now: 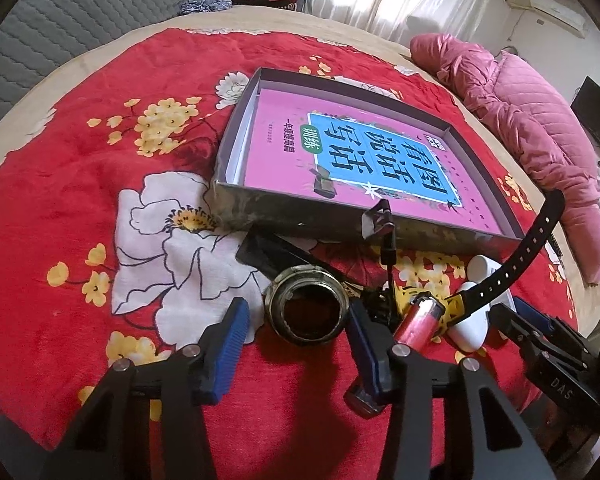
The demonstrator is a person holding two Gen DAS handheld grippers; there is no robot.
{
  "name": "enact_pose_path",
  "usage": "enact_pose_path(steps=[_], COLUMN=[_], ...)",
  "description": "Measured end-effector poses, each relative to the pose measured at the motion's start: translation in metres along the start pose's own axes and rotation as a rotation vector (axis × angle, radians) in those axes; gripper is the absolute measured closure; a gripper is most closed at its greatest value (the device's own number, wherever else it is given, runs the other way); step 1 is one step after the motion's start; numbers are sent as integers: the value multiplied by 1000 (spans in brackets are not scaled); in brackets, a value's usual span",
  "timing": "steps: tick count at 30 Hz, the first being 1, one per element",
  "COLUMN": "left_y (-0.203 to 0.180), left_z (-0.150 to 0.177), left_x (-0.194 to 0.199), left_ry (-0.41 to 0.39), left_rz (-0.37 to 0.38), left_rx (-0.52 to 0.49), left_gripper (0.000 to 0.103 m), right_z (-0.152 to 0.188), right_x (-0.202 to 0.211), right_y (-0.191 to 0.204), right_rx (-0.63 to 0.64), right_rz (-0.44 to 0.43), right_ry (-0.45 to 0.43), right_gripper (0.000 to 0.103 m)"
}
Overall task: Organize rigid objects
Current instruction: 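Grasp the silver-capped glass jar with the left tool while the right tool grasps the white bottle cap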
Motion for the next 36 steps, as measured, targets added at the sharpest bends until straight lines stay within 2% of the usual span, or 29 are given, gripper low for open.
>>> enact_pose_path(steps=[12,29,36], left_y=[-2,-3,0], left_z=[-1,-3,-9], left_x=[5,18,31], left_ry=[-8,-34,-87], left_rz=[30,58,44], left_rx=[11,11,5], left_gripper=[66,66,66], right_z=[-6,-12,-14], right_x=[14,27,30], right_y=[1,5,2], right_rx=[6,50,44], right_rz=[-3,24,34], right_ry=[-50,-99,-114], right_gripper=[50,50,50])
Point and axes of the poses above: each gripper's, at about its wrist camera, not at the fingertips, and x roughly against the way its jaws point, y to its left, z to its underside, the point moved 8 cm from there along -x, roughly the way its jaws point, and after that the axes turned 3 degrees about z, right-handed, at the moved point
